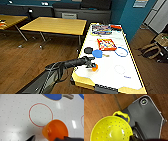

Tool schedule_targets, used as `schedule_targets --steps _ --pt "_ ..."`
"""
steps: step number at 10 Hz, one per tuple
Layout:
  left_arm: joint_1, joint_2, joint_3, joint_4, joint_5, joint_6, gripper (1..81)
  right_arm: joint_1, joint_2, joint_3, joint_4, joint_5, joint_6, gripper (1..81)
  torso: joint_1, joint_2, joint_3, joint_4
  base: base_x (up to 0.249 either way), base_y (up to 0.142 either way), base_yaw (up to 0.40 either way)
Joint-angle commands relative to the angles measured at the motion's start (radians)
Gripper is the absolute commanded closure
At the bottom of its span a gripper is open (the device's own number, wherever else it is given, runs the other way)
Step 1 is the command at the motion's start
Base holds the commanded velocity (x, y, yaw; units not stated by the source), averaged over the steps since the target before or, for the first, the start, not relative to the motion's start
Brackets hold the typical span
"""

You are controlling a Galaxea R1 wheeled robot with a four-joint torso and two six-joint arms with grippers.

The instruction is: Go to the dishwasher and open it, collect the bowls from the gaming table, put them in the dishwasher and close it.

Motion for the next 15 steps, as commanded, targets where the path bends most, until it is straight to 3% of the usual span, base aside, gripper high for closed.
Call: schedule_targets --steps 1,6,8,11,12,13,15 --pt "-0.157 0.009 0.022 0.017 0.031 0.002 1.0 0.048 -0.025 0.018 -0.011 -0.054 -0.003 81.1 0.000 0.000 0.000 0.000 0.000 0.000 0.000" --pt "-0.128 0.005 0.025 0.017 0.031 0.003 1.0 0.053 -0.025 0.024 -0.012 -0.054 -0.003 81.1 0.000 0.000 0.000 0.000 0.000 0.000 0.000" --pt "-0.094 0.003 0.025 0.060 0.029 -0.002 1.0 0.053 -0.023 0.024 -0.011 -0.054 -0.003 81.1 0.000 0.000 0.000 0.000 0.000 0.000 0.000" --pt "-0.049 -0.002 0.036 0.079 0.028 0.005 1.0 0.053 -0.022 0.020 -0.012 -0.054 -0.003 81.1 0.000 0.000 0.000 0.000 0.000 0.000 0.000" --pt "-0.042 -0.002 0.045 0.092 0.028 0.006 81.1 0.056 -0.020 0.020 -0.011 -0.054 -0.002 81.1 0.000 0.000 0.000 0.000 0.000 0.000 0.000" --pt "-0.037 -0.009 0.082 0.125 0.034 0.009 81.1 0.056 -0.019 0.020 -0.011 -0.056 -0.002 81.1 0.000 0.000 0.000 0.000 0.000 0.000 0.000" --pt "-0.063 -0.068 0.220 0.134 0.039 0.002 81.1 0.062 -0.019 0.020 -0.011 -0.076 0.000 81.1 0.000 0.000 0.000 0.000 0.000 0.000 0.000"
